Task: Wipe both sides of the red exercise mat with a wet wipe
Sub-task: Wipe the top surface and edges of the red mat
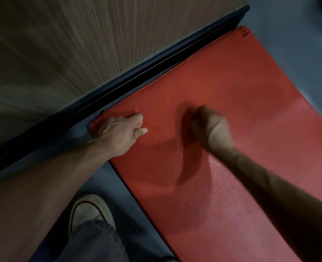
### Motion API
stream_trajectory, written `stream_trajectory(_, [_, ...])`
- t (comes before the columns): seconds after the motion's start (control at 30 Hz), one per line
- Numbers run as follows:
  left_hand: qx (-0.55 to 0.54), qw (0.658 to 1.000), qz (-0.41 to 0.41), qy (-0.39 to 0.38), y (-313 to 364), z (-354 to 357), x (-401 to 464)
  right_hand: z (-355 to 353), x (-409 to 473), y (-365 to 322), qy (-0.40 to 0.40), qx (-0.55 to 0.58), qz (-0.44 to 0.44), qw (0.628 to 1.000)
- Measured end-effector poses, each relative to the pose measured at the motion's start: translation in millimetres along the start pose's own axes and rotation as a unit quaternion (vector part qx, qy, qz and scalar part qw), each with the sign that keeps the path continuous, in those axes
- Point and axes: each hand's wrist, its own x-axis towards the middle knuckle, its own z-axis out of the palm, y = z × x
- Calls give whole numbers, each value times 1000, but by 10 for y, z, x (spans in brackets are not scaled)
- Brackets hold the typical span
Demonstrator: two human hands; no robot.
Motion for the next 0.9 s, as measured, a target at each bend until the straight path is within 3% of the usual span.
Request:
stream_trajectory(0.07, [3, 1000, -1, -1, -20, 12, 15, 178, -250, -262, -89, -26, -110, 990])
stream_trajectory(0.13, [5, 1000, 4, 4, -41, 14, 33, 167, -186, -235, -79, -73, -204, 973])
stream_trajectory(0.17, [2, 1000, 8, 6, -54, 11, 30, 108, -52, -137, -69, -74, -194, 976])
stream_trajectory(0.23, [-1, 1000, 20, 10, -58, 13, 34, -90, 328, 196, -4, -91, -115, 989])
stream_trajectory(0.33, [2, 1000, 20, 16, -42, -6, 35, -426, 839, 737, 124, -112, 110, 980])
stream_trajectory(0.4, [2, 1000, 17, 8, -41, -25, 40, -421, 909, 734, 157, -100, 154, 970])
stream_trajectory(0.47, [2, 1000, 24, 10, -45, -37, 51, -253, 822, 489, 146, -59, 121, 980])
stream_trajectory(0.57, [2, 1000, 25, 11, -50, -58, 64, 37, 548, -8, 65, 4, 0, 998])
stream_trajectory(0.63, [-3, 1000, 19, 11, -55, -68, 74, 63, 478, -157, -7, -17, -113, 993])
stream_trajectory(0.7, [-5, 1000, 18, 8, -71, -71, 84, -46, 679, -12, -17, -72, -168, 983])
stream_trajectory(0.77, [-9, 1000, 25, 5, -79, -70, 86, -223, 1025, 259, 57, -115, -93, 987])
stream_trajectory(0.83, [-8, 1000, 25, 0, -78, -74, 84, -409, 1312, 519, 141, -140, 46, 979])
stream_trajectory(0.9, [-3, 1000, 23, 0, -76, -83, 88, -382, 1370, 519, 163, -129, 77, 975])
